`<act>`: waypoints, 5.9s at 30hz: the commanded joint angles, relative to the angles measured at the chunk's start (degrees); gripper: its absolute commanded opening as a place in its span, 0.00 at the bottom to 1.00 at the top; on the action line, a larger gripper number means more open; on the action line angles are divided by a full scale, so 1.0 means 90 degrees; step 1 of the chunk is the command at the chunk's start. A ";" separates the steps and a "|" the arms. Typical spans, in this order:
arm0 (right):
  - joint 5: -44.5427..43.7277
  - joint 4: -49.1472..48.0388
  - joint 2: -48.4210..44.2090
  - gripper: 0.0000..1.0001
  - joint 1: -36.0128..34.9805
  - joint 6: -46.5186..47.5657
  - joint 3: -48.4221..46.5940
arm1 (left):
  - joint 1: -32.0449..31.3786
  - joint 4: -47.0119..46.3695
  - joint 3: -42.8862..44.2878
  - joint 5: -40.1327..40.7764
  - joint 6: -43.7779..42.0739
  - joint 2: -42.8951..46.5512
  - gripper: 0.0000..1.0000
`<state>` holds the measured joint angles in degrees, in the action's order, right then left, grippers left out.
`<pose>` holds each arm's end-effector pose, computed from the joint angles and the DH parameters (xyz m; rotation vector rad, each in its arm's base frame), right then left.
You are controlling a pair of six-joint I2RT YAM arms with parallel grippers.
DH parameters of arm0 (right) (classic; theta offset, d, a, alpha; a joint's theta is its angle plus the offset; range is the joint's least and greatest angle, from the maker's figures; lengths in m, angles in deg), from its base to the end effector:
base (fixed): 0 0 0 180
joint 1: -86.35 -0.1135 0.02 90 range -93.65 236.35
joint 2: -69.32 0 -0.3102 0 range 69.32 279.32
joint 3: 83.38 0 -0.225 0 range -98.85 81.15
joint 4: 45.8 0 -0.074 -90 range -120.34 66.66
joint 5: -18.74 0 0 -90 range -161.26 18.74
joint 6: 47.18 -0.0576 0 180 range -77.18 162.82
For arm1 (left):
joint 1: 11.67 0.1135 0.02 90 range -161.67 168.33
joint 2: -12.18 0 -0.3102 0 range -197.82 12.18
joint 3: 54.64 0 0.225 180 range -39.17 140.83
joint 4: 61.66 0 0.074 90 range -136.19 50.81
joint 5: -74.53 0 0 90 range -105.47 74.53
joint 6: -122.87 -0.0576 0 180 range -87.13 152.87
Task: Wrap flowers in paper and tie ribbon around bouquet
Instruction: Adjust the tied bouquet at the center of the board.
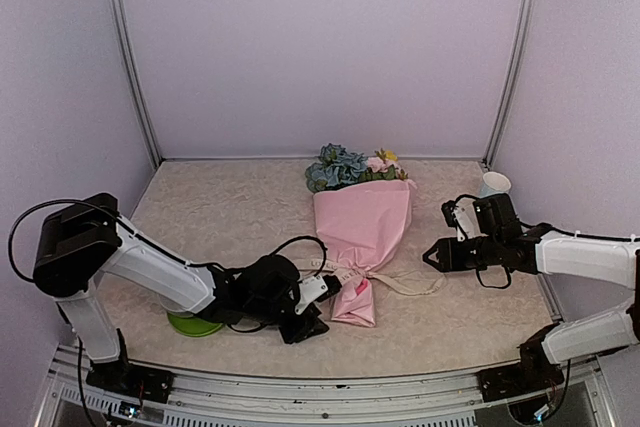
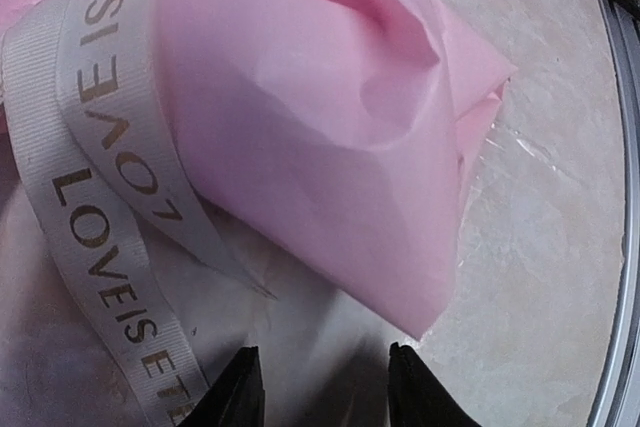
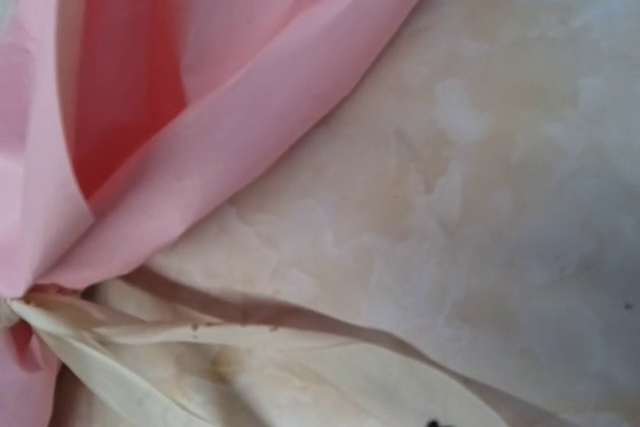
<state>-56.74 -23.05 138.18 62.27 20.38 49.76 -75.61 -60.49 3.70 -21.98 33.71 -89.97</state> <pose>0.1848 0.0984 0.2272 -0.1634 2.4230 0.6830 0.1437 -0.3087 0.1682 1.3338 2.0617 -0.6628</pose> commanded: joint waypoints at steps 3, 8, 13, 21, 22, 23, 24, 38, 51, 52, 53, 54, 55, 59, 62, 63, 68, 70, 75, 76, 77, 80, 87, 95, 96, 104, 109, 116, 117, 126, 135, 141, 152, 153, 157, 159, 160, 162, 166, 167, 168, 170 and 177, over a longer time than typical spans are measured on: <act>-0.0054 -0.0079 -0.0110 0.44 -0.0069 -0.0056 -0.0097 | -0.0031 -0.0537 0.0231 0.0092 0.0555 -0.0508 0.48; 0.0005 -0.0105 -0.0065 0.44 -0.0070 -0.0034 -0.0114 | -0.0046 -0.0342 0.0427 0.0961 0.0484 -0.0680 0.47; 0.0128 -0.0203 -0.0042 0.44 -0.0070 -0.0036 -0.0077 | -0.0123 -0.0383 0.0452 0.1664 0.0374 -0.0708 0.37; 0.0269 -0.0204 -0.0074 0.44 -0.0069 0.0012 -0.0061 | -0.0352 -0.1350 -0.0334 0.2628 -0.0046 -0.0378 0.41; 0.0304 -0.0209 -0.0096 0.44 -0.0069 0.0012 -0.0057 | -0.0320 -0.1816 -0.0711 0.2274 -0.0127 -0.0186 0.44; 0.0381 -0.0256 -0.0118 0.43 -0.0081 0.0012 -0.0052 | -0.0276 -0.2356 -0.1058 0.1862 -0.0201 -0.0027 0.47; 0.0487 -0.0317 -0.0124 0.43 -0.0128 0.0012 -0.0061 | -0.0233 -0.2778 -0.1307 0.1613 -0.0249 0.0051 0.49; 0.0557 -0.1503 0.2277 0.41 -0.2960 0.0175 -0.2023 | 0.0074 -0.2691 -0.0518 0.1181 -0.0123 -0.0597 0.44; 0.0436 -0.1397 0.2928 0.32 -0.2976 -0.0075 -0.1683 | 0.0142 -0.2537 -0.0099 0.1410 -0.0241 -0.1103 0.35; 0.0482 -0.1372 0.2984 0.32 -0.2973 -0.0069 -0.1670 | 0.0142 -0.2533 -0.0062 0.1422 -0.0243 -0.1147 0.37; 0.0539 -0.1367 0.3043 0.32 -0.2971 -0.0075 -0.1650 | 0.0143 -0.2495 -0.0007 0.1457 -0.0248 -0.1195 0.38; 0.0544 -0.1384 0.3073 0.32 -0.2977 -0.0088 -0.1614 | 0.0144 -0.2446 0.0058 0.1509 -0.0242 -0.1233 0.38; 0.0533 -0.1420 0.3079 0.32 -0.2974 -0.0105 -0.1569 | 0.0142 -0.2414 0.0092 0.1568 -0.0227 -0.1254 0.38; 0.0545 -0.1512 0.3029 0.32 -0.2974 -0.0115 -0.1508 | 0.0143 -0.2415 0.0142 0.1572 -0.0318 -0.1270 0.29; 0.0495 -0.1487 0.2982 0.32 -0.2976 -0.0090 -0.1567 | 0.0147 -0.2328 0.0132 0.1561 -0.0367 -0.1211 0.02; 0.0456 -0.1487 0.2954 0.32 -0.2970 -0.0087 -0.1589 | 0.0134 -0.2255 0.0109 0.1552 -0.0360 -0.1143 0.00; 0.0292 -0.1410 0.2951 0.33 -0.2844 -0.0183 -0.1616 | 0.0063 -0.1949 -0.0264 0.1349 -0.0192 -0.0538 0.00; 0.0349 -0.1410 0.2960 0.34 -0.2789 -0.0200 -0.1593 | 0.0022 -0.1679 -0.0431 0.1387 -0.0005 -0.0275 0.00; 0.1786 -0.1898 0.2742 0.39 -0.2682 -0.0116 -0.1608 | -0.0076 -0.0561 -0.0671 0.1034 0.1308 0.0278 0.00; 0.2216 -0.1891 0.2688 0.40 -0.2677 -0.0010 -0.1716 | -0.0167 -0.0425 -0.0751 0.0879 0.1551 0.0422 0.00; 0.2528 -0.1848 0.2620 0.40 -0.2679 0.0073 -0.1831 | -0.0290 -0.0298 -0.0867 0.0888 0.1763 0.0584 0.00; 0.2924 -0.1890 0.2113 0.42 -0.2570 0.0157 -0.1903 | -0.0467 0.0155 -0.1157 0.1154 0.2372 0.1156 0.00; 0.0719 -0.0165 0.1095 0.49 -0.1380 0.0083 -0.1605 | -0.0496 0.1185 -0.1219 0.0903 0.2941 0.1858 0.00; -0.0627 0.0368 0.1002 0.56 -0.0600 -0.0002 -0.0784 | -0.0493 0.1880 -0.1538 0.0742 0.3646 0.2335 0.00; -0.0552 0.0304 0.1060 0.57 -0.0575 0.0035 -0.0733 | -0.0493 0.1898 -0.1577 0.0730 0.3705 0.2374 0.00; -0.0198 -0.0234 0.1479 0.60 -0.0444 0.0151 -0.0506 | -0.0607 0.2022 -0.1620 0.0736 0.3773 0.2380 0.00; -0.0141 -0.0468 0.1789 0.57 -0.0433 0.0305 -0.0564 | -0.1511 0.2100 -0.1339 0.2446 0.3238 0.2917 0.60; 0.0103 -0.0755 0.1976 0.55 -0.0343 0.0467 -0.0681 | -0.1761 -0.0919 -0.1967 0.5063 0.1780 0.4179 0.99; 0.0117 -0.0754 0.1914 0.56 -0.0338 0.0527 -0.0662 | -0.1739 -0.1570 -0.2157 0.5651 0.1861 0.4290 0.99; -0.0072 -0.0289 0.1648 0.87 -0.0274 0.1203 -0.0633 | 0.0563 0.0083 -0.0480 0.4335 0.1353 0.2549 0.79; -0.0037 -0.0184 0.1793 0.81 -0.0526 0.1066 -0.0655 | 0.1557 0.0764 0.0442 0.1722 0.2668 0.0999 0.64; -0.0165 -0.0445 0.2385 0.67 -0.0615 0.0804 -0.0770 | 0.1936 -0.0260 0.0405 0.0499 0.3935 0.0493 0.63; 0.0195 -0.0984 0.2519 0.26 -0.0694 0.0549 -0.0642 | 0.2151 -0.1265 0.0167 -0.0437 0.5460 -0.0301 0.66; 0.0244 -0.1033 0.2503 0.21 -0.0694 0.0563 -0.0636 | 0.2165 -0.1494 0.0119 -0.0532 0.5496 -0.0345 0.66; 0.0442 -0.1109 0.2468 0.01 -0.0694 0.0615 -0.0637 | 0.2193 -0.1805 0.0153 -0.0642 0.5528 -0.0537 0.61; 0.0414 -0.1091 0.2419 0.00 -0.0694 0.0618 -0.0647 | 0.2218 -0.1971 0.0085 -0.0451 0.5523 -0.0510 0.59; 0.0416 -0.1087 0.2392 0.00 -0.0694 0.0618 -0.0636 | 0.2251 -0.2050 0.0039 -0.0389 0.5522 -0.0476 0.59; 0.0456 -0.1079 0.2367 0.00 -0.0694 0.0609 -0.0630 | 0.2328 -0.2170 -0.0043 -0.0348 0.5591 -0.0444 0.59; 0.0503 -0.1024 0.2360 0.00 -0.0694 0.0607 -0.0623 | 0.2368 -0.2390 -0.0310 -0.0220 0.5787 -0.0254 0.59; 0.0505 -0.1019 0.2349 0.00 -0.0694 0.0607 -0.0604 | 0.2368 -0.2448 -0.0331 -0.0221 0.5789 -0.0236 0.60; 0.0527 -0.1034 0.2335 0.00 -0.0694 0.0604 -0.0596 | 0.2368 -0.2444 -0.0297 -0.0225 0.5760 -0.0272 0.61; 0.0596 -0.1058 0.2321 0.00 -0.0694 0.0598 -0.0594 | 0.2378 -0.2268 -0.0087 -0.0345 0.5680 -0.0451 0.62; 0.0645 -0.0986 0.2071 0.00 -0.0704 0.0552 -0.0600 | 0.2344 -0.2643 0.0074 -0.0839 0.5738 -0.0879 0.56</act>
<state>-51.88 -31.90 159.43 56.43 25.74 43.61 -54.46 -81.48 3.27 -26.79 85.36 -96.13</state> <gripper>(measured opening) 0.006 0.632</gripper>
